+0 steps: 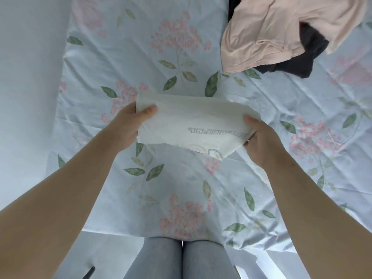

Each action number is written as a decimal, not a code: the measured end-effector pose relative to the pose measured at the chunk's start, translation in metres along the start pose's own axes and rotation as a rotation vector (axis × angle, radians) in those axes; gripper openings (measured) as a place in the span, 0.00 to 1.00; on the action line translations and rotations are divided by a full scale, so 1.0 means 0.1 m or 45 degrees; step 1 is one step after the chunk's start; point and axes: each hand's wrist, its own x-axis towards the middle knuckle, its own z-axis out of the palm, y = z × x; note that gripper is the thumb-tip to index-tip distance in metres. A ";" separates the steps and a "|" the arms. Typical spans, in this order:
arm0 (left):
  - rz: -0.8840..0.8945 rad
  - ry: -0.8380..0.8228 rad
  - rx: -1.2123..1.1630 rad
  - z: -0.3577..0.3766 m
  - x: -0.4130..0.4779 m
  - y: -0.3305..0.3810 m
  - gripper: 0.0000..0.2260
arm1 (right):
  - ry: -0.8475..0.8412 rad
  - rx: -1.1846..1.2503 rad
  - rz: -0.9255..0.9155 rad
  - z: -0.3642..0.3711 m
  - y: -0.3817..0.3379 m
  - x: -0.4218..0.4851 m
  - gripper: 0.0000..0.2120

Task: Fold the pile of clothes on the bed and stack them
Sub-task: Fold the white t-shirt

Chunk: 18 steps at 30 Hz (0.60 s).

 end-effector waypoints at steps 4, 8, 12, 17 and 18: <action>0.107 0.001 0.130 0.04 -0.44 0.08 0.14 | 0.080 -0.027 -0.046 -0.09 -0.03 -0.35 0.09; -0.066 0.092 0.256 -0.01 -0.78 -0.37 0.05 | 0.157 -0.306 -0.001 -0.34 0.33 -0.63 0.13; -0.388 0.134 0.362 -0.09 -1.03 -1.04 0.07 | 0.197 -0.577 0.217 -0.61 0.84 -0.79 0.10; -0.711 0.087 0.479 -0.15 -1.17 -1.62 0.16 | 0.185 -0.832 0.605 -0.74 1.33 -0.95 0.05; -0.702 0.107 0.476 -0.14 -1.15 -1.66 0.18 | 0.204 -0.845 0.592 -0.73 1.37 -0.95 0.06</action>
